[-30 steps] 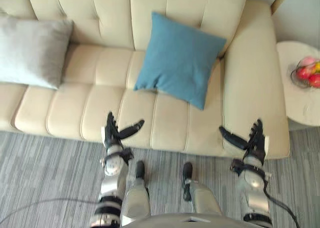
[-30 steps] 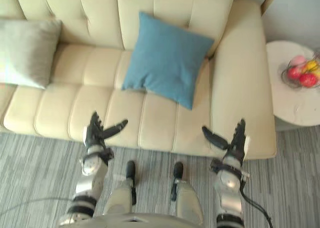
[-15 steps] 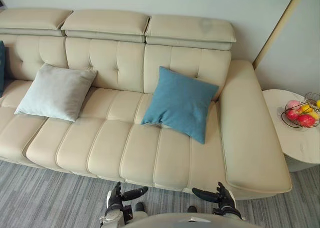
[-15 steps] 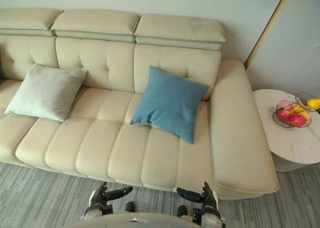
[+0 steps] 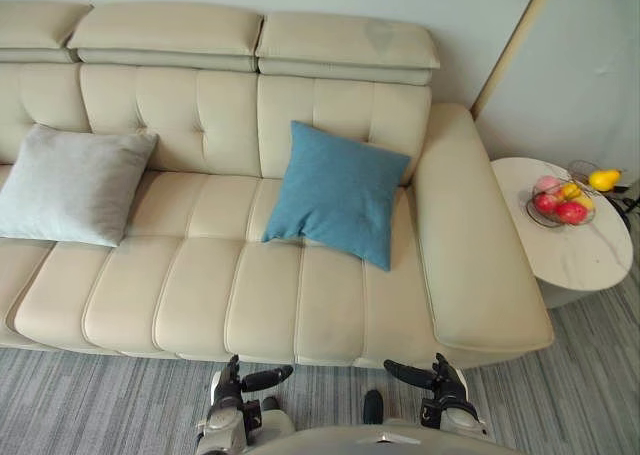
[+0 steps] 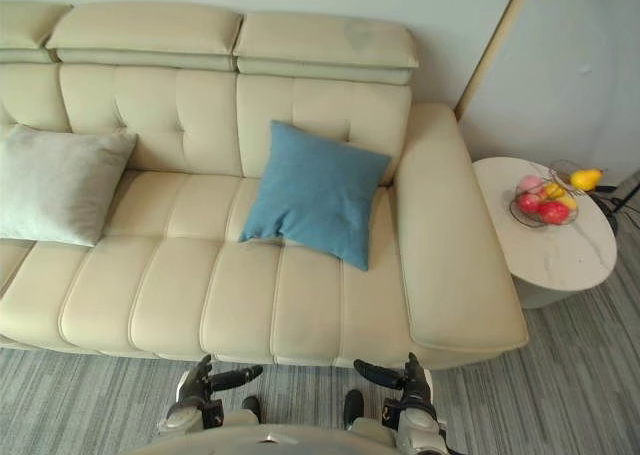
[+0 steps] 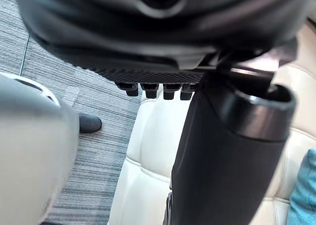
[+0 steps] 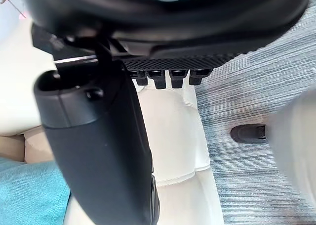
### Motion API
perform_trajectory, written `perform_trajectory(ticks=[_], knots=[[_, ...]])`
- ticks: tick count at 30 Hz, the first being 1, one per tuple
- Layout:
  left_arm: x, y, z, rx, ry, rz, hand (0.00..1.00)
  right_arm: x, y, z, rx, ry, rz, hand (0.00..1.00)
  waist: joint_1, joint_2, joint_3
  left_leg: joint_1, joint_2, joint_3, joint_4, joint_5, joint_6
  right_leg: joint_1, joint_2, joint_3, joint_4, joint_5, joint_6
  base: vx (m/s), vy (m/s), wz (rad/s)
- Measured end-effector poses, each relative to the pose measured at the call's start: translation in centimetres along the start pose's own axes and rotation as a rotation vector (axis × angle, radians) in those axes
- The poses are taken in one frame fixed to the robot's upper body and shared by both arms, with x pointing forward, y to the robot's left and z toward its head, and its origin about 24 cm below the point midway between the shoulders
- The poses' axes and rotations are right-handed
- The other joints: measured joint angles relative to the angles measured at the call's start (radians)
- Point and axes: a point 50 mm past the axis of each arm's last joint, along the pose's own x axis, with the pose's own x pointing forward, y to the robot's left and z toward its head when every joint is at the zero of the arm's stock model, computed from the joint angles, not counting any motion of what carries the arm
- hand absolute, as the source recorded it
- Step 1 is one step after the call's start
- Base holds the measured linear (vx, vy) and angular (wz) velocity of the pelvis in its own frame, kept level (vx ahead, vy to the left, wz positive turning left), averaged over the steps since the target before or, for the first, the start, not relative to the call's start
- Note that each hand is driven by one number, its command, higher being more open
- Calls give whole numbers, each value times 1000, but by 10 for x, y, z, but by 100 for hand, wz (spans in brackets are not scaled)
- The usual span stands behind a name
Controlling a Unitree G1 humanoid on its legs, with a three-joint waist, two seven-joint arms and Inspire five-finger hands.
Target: Pick up cushions and gather them together orderly.
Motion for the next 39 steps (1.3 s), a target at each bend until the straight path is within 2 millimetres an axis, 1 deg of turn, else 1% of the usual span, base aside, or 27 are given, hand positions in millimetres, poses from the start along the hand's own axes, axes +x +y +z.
perform_trajectory(ticks=[1, 2, 3, 4, 5, 7, 8, 9, 11, 12, 13, 14, 15, 16, 17, 18, 19, 20, 21, 24, 25, 27, 29, 34, 37, 38, 39], knots=[[1, 0, 3, 0, -9, 0, 100, -1, 1, -3, 3, 9, 0, 100, 0, -7, 0, -1, -4, -10, 10, 3, 1, -12, -24, -7, 127, -48, 8, -23, -134, 37], [1, 1, 6, -5, -26, 8, 100, -3, 6, -7, 11, 23, 10, 100, 1, -26, 1, -12, -11, -29, 36, 6, -1, 0, -64, -8, 267, -83, 39, -33, -207, 50], [1, 4, 9, -6, -41, 15, 100, -3, 11, -5, 17, 17, 22, 100, 2, -44, -4, -55, -15, -44, 80, 10, -6, 1, -77, 3, 291, -117, 74, -62, -264, 45], [1, 3, 10, -12, -43, 14, 100, -2, 12, -2, 17, 10, 22, 100, 3, -45, -3, -64, -13, -51, 86, 13, -10, 4, -68, -1, 278, -125, 77, -163, -267, 17], [0, -3, 9, -25, -39, 4, 100, -1, 8, 2, 12, -4, 6, 100, 26, -15, -7, -74, 14, -49, 58, 44, -12, 53, -24, -9, 142, -147, 88, -174, -282, -8], [-1, -7, 6, -33, -32, -7, 100, 0, 10, 7, 16, -20, -1, 100, 45, -19, -2, -92, 18, -46, 48, 70, -30, 79, -29, -26, 91, -213, 53, -193, -266, 0], [1, -10, 12, -17, -41, -18, 100, 2, 10, 15, 12, -39, -8, 100, 42, -1, 23, -111, 23, -68, 45, 99, -40, 86, -8, -52, 56, -238, 10, -201, -168, 31], [0, -12, 9, -19, -32, -24, 100, 2, 9, 15, 12, -41, -13, 100, 43, 16, 21, -117, 38, -76, 34, 121, -32, 93, 10, -72, 42, -229, -4, -250, -173, 44], [-2, -15, 6, -11, -28, -35, 100, 0, 6, 7, 8, -21, -26, 100, 40, 23, 23, -113, 51, -79, 10, 151, -30, 99, 22, -104, 46, -228, -11, -194, -110, 45], [-2, -16, 6, 2, -30, -42, 100, -1, 3, 2, -1, -9, -34, 100, 38, 34, 22, -109, 61, -67, -5, 162, -12, 103, 25, -131, 50, -225, -23, -176, -76, 44], [-2, -16, 7, 5, -31, -44, 100, -1, 2, 0, -3, -3, -38, 100, 34, 27, 27, -112, 71, -30, -4, 151, 5, 100, 18, -144, 46, -218, -37, -164, -42, 41], [-1, -15, 8, 10, -35, -43, 100, -1, 1, -1, -2, 1, -44, 100, 29, 24, 30, -124, 69, -14, 35, 148, 7, 99, 6, -157, 42, -210, -44, -130, 25, 36], [-1, -15, 8, 13, -36, -43, 100, -1, -2, -2, 5, 5, -55, 100, 18, 22, 31, -133, 51, -12, 116, 114, -5, 98, -8, -166, 32, -198, -41, -93, 92, 43], [-1, -17, 11, 15, -43, -47, 100, -1, -4, -3, 13, 10, -63, 100, 10, 15, 35, -139, 25, -16, 192, 36, -5, 97, -27, -180, 21, -183, -34, -82, 113, 38], [-1, -18, 12, 18, -47, -51, 100, -1, -4, -3, 15, 13, -64, 100, 9, 11, 38, -139, 15, -24, 222, 4, -5, 96, -33, -182, 17, -176, -29, -60, 154, 29], [0, -19, 14, 29, -53, -53, 100, -1, -3, -5, 25, 22, -59, 100, 8, 12, 37, -135, 0, -31, 291, -77, 3, 89, -45, -182, 11, -160, -13, -64, 186, 9], [0, -20, 13, 36, -53, -57, 100, -1, -2, -5, 29, 25, -54, 100, 6, 14, 37, -137, -3, -32, 307, -111, 3, 85, -47, -181, 11, -151, -1, -69, 196, 1], [-1, -19, 12, 41, -48, -57, 100, -1, -2, -5, 34, 30, -52, 100, 7, 7, 39, -137, -8, -31, 307, -111, 4, 89, -53, -175, 5, -143, 8, -67, 201, -2], [-1, -15, 10, 55, -43, -46, 100, -3, 5, -10, 48, 56, -28, 100, 0, -11, 28, -119, -32, -20, 269, -104, 17, 109, -59, -163, -40, -120, 26, -43, 158, -2], [-2, -9, 4, 57, -29, -31, 100, -5, 11, -17, 55, 82, 2, 100, -9, -25, 4, -63, -73, 11, 189, -89, 39, 158, -81, -147, -130, -72, 38, -24, 190, -8], [-3, -8, 0, 58, -18, -31, 100, -5, 9, -20, 64, 93, -4, 100, -12, -27, -18, -58, -89, 16, 166, -82, 46, 166, -88, -142, -162, -52, 44, -7, 134, -2], [-4, -7, -3, 61, -7, -34, 100, -5, 4, -22, 96, 106, -25, 100, -12, -22, -28, -44, -102, 20, 147, -79, 49, 186, -89, -131, -203, -35, 44, 4, 77, -1], [-4, -3, -9, 81, 11, -30, 100, -6, -2, -28, 129, 129, -52, 100, -12, -28, -43, -17, -120, 26, 101, -66, 56, 203, -92, -120, -237, -22, 45, 41, 35, -6], [-5, 6, -23, 117, 76, -18, 100, -7, -10, -35, 179, 165, -89, 100, -14, -31, -54, 51, -142, 30, 28, -27, 59, 255, -87, -106, -294, -3, 48, 95, -14, -6], [-6, 8, -27, 109, 91, -12, 100, -7, -15, -40, 207, 189, -111, 100, -14, -33, -56, 84, -148, 25, -6, -20, 56, 285, -82, -103, -323, 1, 40, 101, -21, -1], [-4, 20, -29, 113, 113, 8, 100, -7, -38, -52, 179, 257, -154, 100, -43, -34, -9, 226, -178, -30, -196, 46, 48, 355, -69, -39, -368, -6, -7, 0, 0, 0], [-4, 20, -29, 113, 113, 8, 100, -7, -38, -52, 179, 257, -154, 100, -43, -34, -9, 226, -178, -30, -196, 46, 48, 355, -69, -39, -368, -6, -7, 0, 0, 0]])
